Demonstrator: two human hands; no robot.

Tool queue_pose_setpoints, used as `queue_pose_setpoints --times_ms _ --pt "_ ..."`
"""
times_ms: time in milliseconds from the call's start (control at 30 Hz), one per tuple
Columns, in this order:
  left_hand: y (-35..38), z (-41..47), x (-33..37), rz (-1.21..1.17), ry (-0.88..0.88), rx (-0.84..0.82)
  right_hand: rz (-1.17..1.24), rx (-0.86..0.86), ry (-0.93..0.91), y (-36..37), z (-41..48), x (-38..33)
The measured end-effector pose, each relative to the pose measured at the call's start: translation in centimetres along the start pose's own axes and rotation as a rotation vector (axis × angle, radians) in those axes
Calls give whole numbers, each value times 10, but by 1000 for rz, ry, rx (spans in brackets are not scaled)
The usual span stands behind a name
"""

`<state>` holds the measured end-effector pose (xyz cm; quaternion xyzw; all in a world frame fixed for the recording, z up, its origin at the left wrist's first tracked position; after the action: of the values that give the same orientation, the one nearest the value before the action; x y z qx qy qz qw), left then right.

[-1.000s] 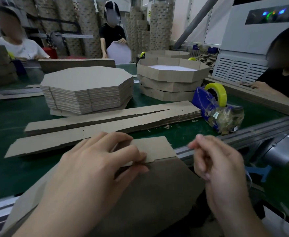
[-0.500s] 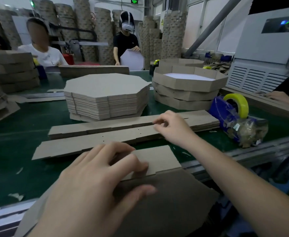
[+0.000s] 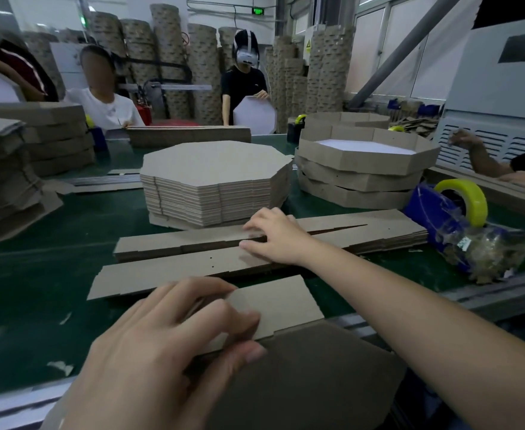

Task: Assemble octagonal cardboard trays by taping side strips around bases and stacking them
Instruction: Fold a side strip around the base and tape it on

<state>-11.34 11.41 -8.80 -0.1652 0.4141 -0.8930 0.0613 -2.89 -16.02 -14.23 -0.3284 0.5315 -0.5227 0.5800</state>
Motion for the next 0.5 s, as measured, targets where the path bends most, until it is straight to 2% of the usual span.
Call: queue_pose_setpoints --times_ms 167,267,367,500 --pt "-1 4 -1 75 48 -65 -136 -209 87 4 24 -4" --pt "-7 1 -1 -56 18 -51 -155 -222 89 6 31 -5" --pt "-7 -3 -6 -53 15 -18 -141 -238 121 7 37 -1" --pt "-9 -6 -12 -81 -14 29 -185 -200 71 6 41 -2"
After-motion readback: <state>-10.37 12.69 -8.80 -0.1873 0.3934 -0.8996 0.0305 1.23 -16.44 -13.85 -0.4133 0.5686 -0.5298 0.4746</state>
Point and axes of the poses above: each hand's wrist, its own z-axis towards the middle knuckle, its own y-axis out of the palm, x = y × z, the point moved 3 cm from there along z, towards the middle knuckle, and after that the axes turned 1 degree about -y, right-handed, at the moved point
